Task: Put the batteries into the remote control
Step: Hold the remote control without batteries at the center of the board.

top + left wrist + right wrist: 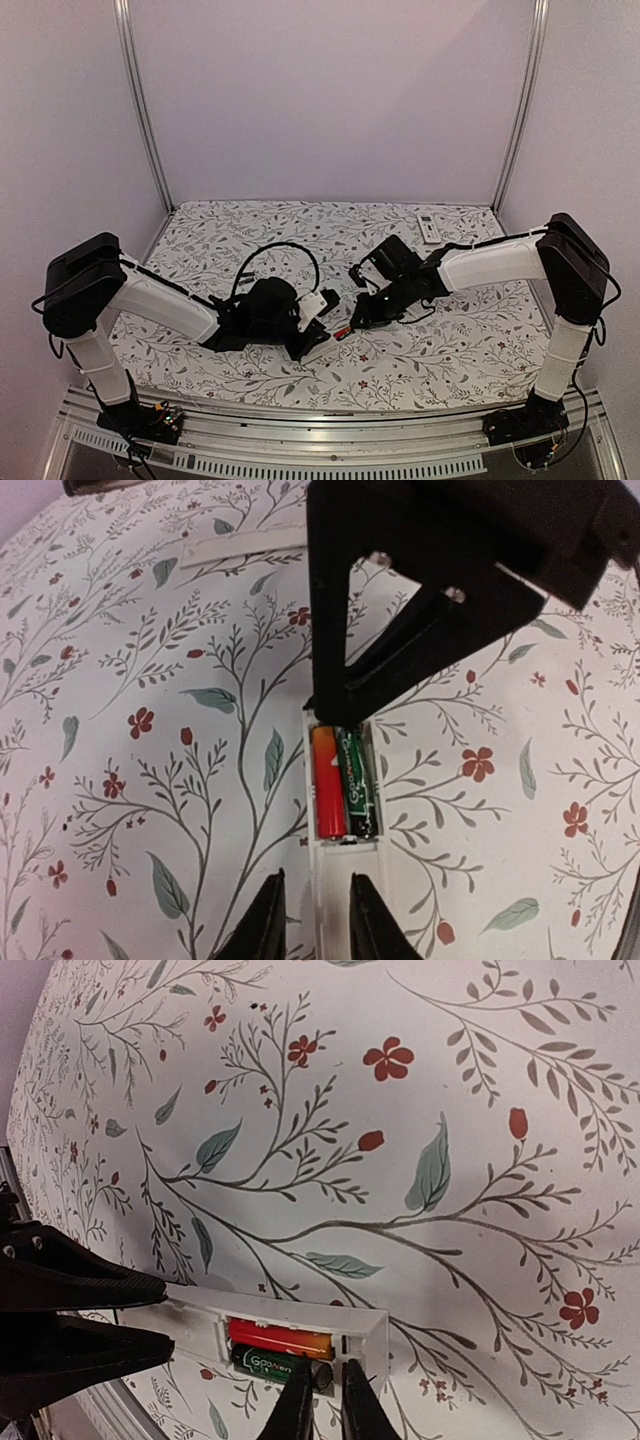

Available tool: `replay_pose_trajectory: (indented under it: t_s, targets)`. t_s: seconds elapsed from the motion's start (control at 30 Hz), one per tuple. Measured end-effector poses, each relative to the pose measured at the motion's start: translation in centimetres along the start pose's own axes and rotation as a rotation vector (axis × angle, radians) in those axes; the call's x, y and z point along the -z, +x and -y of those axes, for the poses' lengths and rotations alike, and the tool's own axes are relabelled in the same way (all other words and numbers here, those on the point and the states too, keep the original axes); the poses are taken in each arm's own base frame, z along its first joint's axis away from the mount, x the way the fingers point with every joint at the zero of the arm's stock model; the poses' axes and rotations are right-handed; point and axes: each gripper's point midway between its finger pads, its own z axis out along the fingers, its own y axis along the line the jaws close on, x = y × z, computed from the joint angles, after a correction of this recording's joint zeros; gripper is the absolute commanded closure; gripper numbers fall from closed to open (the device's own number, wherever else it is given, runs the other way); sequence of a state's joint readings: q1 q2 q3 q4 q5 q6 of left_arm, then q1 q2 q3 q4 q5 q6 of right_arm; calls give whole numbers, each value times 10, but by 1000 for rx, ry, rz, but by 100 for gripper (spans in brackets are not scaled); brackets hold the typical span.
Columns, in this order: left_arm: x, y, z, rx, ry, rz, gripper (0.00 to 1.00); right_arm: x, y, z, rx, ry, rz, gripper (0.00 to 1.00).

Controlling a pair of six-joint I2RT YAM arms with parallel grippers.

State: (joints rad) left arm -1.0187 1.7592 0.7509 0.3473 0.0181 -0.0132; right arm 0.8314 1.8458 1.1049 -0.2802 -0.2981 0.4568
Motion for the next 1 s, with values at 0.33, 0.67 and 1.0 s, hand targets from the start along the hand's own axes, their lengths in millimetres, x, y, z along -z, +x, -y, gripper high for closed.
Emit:
replay_pose_trajectory:
  t_s: [0.33,0.67,1.0]
  targets:
    - [-3,3,6,-23,29,-9,62,-6,1,-2,12,-5,-6,96]
    - [-20,4,11,-26,55,-25,62,-8,4,-6,15,-7,-10,96]
    - [-26,4,18,-23,91,-29,65,-8,11,-7,-7,-24,9,97]
